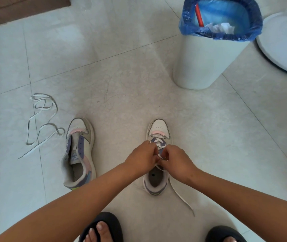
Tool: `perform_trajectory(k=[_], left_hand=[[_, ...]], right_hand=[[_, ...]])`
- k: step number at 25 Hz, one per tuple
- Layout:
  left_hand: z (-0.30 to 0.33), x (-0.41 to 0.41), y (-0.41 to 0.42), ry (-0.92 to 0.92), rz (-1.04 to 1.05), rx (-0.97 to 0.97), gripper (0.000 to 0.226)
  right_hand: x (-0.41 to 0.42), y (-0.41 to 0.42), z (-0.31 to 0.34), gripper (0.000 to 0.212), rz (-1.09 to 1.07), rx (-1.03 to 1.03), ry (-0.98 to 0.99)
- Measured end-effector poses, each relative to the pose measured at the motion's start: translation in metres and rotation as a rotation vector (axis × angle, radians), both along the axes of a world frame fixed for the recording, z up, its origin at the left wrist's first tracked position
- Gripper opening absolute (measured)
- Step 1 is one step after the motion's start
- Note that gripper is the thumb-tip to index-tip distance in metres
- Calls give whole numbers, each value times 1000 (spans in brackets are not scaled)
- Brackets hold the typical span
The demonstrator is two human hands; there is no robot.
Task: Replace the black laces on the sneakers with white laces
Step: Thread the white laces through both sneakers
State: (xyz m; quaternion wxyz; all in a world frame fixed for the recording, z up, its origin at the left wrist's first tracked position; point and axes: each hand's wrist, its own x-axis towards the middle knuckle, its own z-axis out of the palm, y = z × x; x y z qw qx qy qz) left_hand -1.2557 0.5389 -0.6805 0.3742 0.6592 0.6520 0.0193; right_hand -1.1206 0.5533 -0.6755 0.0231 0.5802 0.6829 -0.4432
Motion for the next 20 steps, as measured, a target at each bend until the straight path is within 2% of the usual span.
perform_trajectory(k=[2, 6, 9, 10, 13, 17, 20], left_hand=[[4, 3, 6, 39, -9, -45, 15], [12, 12, 14, 111, -92, -101, 20], [15, 14, 17, 118, -122, -129, 15], [15, 11, 17, 99, -93, -129, 11], [12, -7, 14, 32, 37, -108, 17], [5, -21, 6, -28, 91, -38, 19], [3, -12, 11, 73, -116, 5, 27]], right_hand=[[-4, 5, 3, 10, -1, -45, -12], [-8, 14, 4, 31, 106, -126, -69], [-7, 21, 5, 32, 172, -191, -40], [-5, 23, 5, 31, 159, -218, -10], [7, 24, -1, 22, -17, -309, 146], [13, 16, -11, 16, -73, -201, 152], [10, 16, -14, 17, 12, -124, 90]])
